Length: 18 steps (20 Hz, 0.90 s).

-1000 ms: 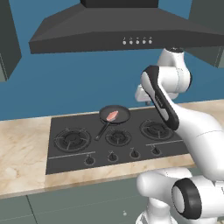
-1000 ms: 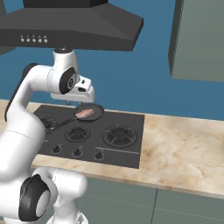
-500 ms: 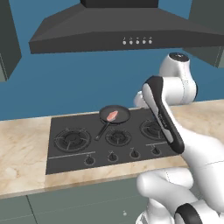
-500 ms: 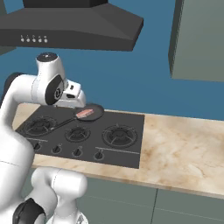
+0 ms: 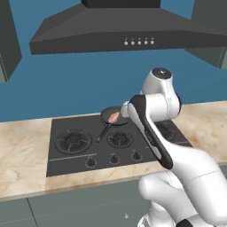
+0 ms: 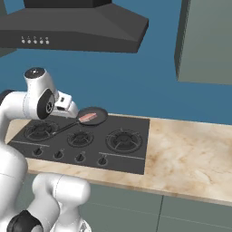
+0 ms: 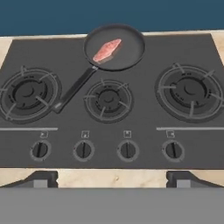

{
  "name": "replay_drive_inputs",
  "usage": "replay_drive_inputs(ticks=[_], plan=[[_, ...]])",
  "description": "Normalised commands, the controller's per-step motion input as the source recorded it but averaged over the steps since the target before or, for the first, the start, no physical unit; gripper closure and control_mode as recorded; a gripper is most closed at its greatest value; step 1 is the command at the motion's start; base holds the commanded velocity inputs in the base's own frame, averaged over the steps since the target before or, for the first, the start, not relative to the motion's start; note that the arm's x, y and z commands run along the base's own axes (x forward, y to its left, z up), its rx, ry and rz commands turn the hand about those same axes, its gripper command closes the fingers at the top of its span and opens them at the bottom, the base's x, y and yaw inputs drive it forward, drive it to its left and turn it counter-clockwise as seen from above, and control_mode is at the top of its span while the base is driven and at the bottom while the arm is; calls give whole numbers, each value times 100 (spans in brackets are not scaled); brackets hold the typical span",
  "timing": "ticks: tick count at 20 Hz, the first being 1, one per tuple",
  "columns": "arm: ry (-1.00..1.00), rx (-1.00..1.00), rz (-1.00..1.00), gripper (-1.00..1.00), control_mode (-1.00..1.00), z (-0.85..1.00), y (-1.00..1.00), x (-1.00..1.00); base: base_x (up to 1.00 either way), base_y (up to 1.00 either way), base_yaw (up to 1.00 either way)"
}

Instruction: Pick up the pan with the steak in it and place it on the dining table. Then place the steak on the plate.

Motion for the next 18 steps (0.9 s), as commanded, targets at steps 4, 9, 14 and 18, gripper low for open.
replay_drive_inputs(ticks=[4,9,14,18], plan=[[0,0,-9,-100,-100,-34,52,48,0,0,0],[0,0,-9,-100,-100,-39,48,51,0,0,0],[0,0,-8,-100,-100,-45,45,49,0,0,0],[-1,-1,-3,-100,-100,-43,30,26,0,0,0]])
